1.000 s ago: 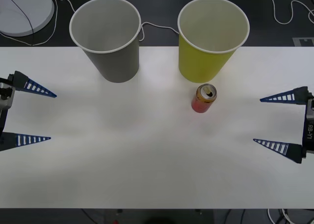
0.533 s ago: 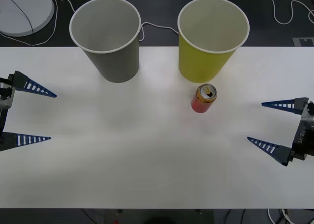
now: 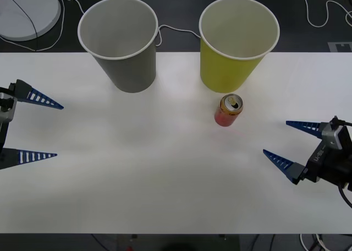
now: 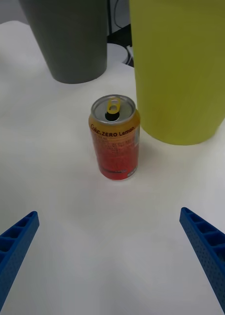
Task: Put the can into the green bin and the plastic bottle into the gray bin
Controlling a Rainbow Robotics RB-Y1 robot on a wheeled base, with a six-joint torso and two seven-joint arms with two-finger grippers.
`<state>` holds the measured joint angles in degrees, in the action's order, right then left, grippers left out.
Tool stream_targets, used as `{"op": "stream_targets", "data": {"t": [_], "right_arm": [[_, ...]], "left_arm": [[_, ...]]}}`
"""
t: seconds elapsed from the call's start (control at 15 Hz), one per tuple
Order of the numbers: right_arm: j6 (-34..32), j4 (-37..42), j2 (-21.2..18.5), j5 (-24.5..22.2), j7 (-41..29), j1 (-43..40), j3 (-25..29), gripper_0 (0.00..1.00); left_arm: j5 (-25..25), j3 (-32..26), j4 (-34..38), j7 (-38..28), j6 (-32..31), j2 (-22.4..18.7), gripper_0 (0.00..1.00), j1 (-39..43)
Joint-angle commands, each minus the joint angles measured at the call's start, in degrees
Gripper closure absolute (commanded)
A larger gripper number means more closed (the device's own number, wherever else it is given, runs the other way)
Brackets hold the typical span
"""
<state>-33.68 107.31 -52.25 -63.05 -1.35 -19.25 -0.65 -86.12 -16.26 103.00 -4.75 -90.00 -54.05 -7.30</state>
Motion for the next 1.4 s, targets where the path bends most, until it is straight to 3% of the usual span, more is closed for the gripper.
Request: {"op": "stream_targets", "data": {"t": [0.07, 0.6, 1.13, 1.4], "right_arm": [[8.01, 0.00, 0.13, 4.08, 0.56, 0.35, -4.71, 0.00], [11.70, -5.01, 4.96, 3.46, 2.23, 6.06, -9.02, 0.00], [27.96, -5.01, 1.89, 9.44, 1.88, 13.01, -23.08, 0.00], [31.22, -5.01, 1.97, 9.26, 1.08, 14.50, -25.28, 0.00]], "left_arm": [[-0.01, 0.00, 0.01, 0.00, 0.00, 0.00, 0.00, 0.00], [-0.01, 0.00, 0.01, 0.00, 0.00, 0.00, 0.00, 0.00], [-0.01, 0.00, 0.01, 0.00, 0.00, 0.00, 0.00, 0.00], [-0.01, 0.00, 0.01, 0.00, 0.00, 0.00, 0.00, 0.00]]}}
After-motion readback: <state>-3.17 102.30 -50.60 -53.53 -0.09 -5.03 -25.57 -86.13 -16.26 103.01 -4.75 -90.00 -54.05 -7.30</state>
